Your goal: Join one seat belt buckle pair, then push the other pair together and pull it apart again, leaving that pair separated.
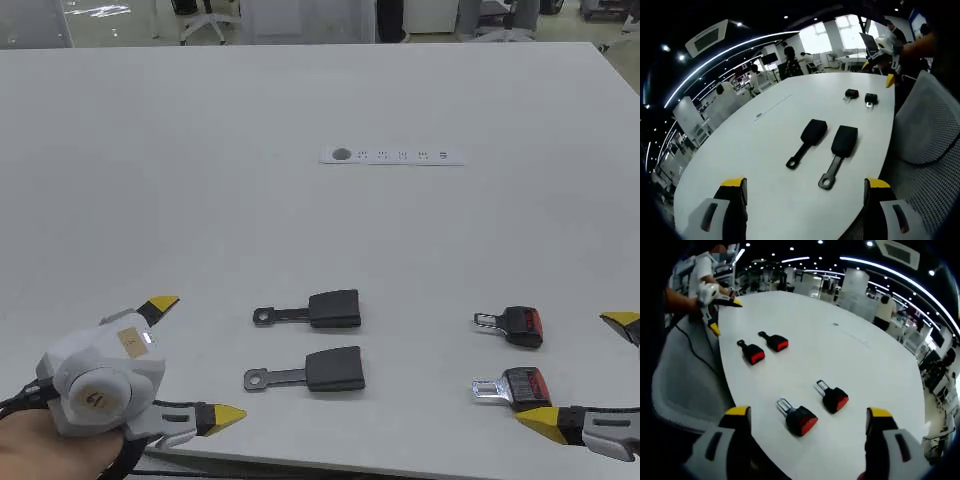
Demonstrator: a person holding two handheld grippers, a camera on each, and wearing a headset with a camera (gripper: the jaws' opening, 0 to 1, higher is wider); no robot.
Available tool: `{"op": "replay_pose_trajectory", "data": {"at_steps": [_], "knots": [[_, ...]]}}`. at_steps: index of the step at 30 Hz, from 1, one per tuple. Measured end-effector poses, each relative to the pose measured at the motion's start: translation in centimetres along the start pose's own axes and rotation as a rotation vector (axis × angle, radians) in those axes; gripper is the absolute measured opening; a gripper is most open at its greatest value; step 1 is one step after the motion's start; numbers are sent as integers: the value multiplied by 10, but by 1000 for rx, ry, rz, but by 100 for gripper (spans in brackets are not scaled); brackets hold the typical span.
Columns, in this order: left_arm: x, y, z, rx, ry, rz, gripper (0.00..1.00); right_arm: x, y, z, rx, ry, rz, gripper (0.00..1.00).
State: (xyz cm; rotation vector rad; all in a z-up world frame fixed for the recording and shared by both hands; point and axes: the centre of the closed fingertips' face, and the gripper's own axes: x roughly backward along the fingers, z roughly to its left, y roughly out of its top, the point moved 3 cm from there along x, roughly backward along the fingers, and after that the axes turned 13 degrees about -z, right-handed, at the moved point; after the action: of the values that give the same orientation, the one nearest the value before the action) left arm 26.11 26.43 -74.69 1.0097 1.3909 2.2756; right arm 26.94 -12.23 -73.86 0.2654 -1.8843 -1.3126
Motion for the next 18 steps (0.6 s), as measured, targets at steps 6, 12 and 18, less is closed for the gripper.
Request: {"op": "replay_pose_trajectory", "data": {"at_steps": [6, 12, 18], "knots": [[0, -1, 0, -3, 0, 3, 98, -3, 2, -4, 4, 1, 0, 93], [0, -3, -1, -3, -5, 12, 98, -8, 12, -5, -20, -2, -28, 92], [0, -5, -2, -4, -7, 24, 98, -12, 10, 0, -15, 7, -21, 92]]}}
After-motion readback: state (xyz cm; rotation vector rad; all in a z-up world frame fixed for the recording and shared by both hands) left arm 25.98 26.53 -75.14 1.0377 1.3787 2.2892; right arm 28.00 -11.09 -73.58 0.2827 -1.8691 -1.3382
